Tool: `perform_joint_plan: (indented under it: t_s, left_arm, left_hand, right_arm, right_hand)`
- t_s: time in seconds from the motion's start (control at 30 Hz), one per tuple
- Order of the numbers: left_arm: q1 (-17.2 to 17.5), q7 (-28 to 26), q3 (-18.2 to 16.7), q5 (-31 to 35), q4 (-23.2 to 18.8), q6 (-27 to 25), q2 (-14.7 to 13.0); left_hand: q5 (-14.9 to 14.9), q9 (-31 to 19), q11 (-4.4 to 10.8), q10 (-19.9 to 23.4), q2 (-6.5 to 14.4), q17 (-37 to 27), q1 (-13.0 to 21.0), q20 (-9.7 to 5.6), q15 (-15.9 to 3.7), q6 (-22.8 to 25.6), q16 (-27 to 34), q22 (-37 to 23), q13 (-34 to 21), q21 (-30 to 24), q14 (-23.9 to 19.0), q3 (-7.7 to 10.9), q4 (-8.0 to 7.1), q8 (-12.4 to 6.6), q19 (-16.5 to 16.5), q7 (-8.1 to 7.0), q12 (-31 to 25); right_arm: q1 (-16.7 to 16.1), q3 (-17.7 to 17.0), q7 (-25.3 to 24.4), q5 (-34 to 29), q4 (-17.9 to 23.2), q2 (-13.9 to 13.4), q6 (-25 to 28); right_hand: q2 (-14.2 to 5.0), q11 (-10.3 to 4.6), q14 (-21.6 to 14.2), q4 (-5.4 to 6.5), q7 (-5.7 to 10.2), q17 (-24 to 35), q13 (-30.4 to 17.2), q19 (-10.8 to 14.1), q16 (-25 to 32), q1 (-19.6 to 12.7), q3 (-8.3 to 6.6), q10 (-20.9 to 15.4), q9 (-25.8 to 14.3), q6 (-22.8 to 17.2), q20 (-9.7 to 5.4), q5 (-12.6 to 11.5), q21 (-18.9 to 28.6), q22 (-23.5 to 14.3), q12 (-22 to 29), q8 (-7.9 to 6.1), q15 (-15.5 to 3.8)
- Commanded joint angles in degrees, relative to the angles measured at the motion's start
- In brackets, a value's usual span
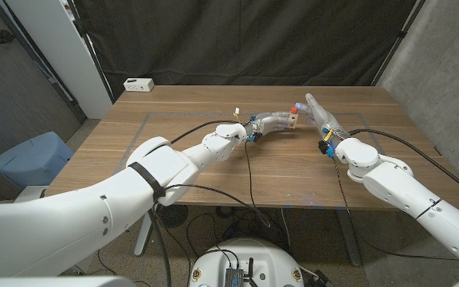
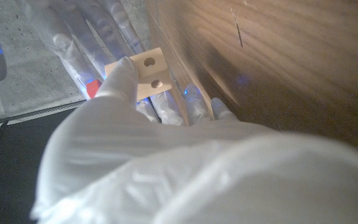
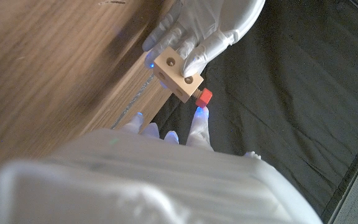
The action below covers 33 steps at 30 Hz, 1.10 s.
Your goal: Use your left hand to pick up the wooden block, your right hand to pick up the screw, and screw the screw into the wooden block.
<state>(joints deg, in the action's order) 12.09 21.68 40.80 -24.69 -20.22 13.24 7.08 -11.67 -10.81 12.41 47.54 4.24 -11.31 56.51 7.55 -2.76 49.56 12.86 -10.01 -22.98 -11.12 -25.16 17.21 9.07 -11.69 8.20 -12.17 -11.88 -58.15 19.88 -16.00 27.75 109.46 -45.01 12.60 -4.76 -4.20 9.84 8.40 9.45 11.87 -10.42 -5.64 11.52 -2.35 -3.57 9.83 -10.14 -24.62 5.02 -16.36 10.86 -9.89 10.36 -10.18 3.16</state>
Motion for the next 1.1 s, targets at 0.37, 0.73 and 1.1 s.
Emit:
perform_joint_plan:
  t_s: [0.37, 0.73, 1.1]
  left_arm:
    - [0.25, -1.81, 0.85, -0.1, -2.22, -2.8, -0.46]
    - [0.04, -1.73, 0.88, -0.17, -1.41, -2.29, -0.16]
    - [-0.33, -1.34, 0.86, -0.2, 0.0, -1.35, 0.27]
  left_hand:
    - [-0.23, -0.26, 0.03, 0.37, 0.5, -0.2, -0.11, -0.24, -3.11, 2.47, 0.24, -0.28, -0.28, -0.38, -0.5, 0.13, -0.33, -0.45, 0.41, 1.98, -0.16]
    - [-0.22, -0.25, 0.04, 0.43, 0.45, -0.21, -0.07, -0.26, -3.21, 2.64, 0.26, -0.28, -0.28, -0.38, -0.54, 0.11, -0.3, -0.52, 0.4, 1.85, -0.18]
    - [-0.22, -0.25, 0.02, 0.48, 0.46, -0.21, -0.02, -0.23, -3.01, 2.52, 0.27, -0.28, -0.28, -0.38, -0.56, 0.13, -0.28, -0.47, 0.42, 1.92, -0.2]
  right_arm:
    - [1.26, 1.02, 0.66, -0.08, -1.29, 0.28, 0.13]
    - [0.77, 0.29, -0.35, -0.24, -0.98, 0.25, -0.42]
    - [0.54, -0.4, -0.83, -0.18, -0.88, 0.16, -0.61]
  right_hand:
    - [-1.28, -0.13, 9.58, 0.5, -0.24, 0.13, 0.01, -0.48, 0.11, 0.77, 0.06, 5.9, 0.03, -0.89, -0.33, -0.28, -0.03, -0.03, 0.17, -0.47, 0.09]
    - [-1.36, -0.15, 9.47, 0.52, -0.19, 0.13, 0.01, -0.44, 0.19, 0.81, 0.08, 5.7, 0.03, -1.0, -0.34, -0.31, 0.03, -0.02, 0.33, -0.49, 0.08]
    - [-1.44, 0.07, 9.25, 0.5, -0.19, 0.11, 0.02, -0.35, 0.29, 0.78, 0.08, 5.47, 0.02, -1.08, -0.35, -0.33, 0.09, -0.02, 0.47, -0.5, 0.17]
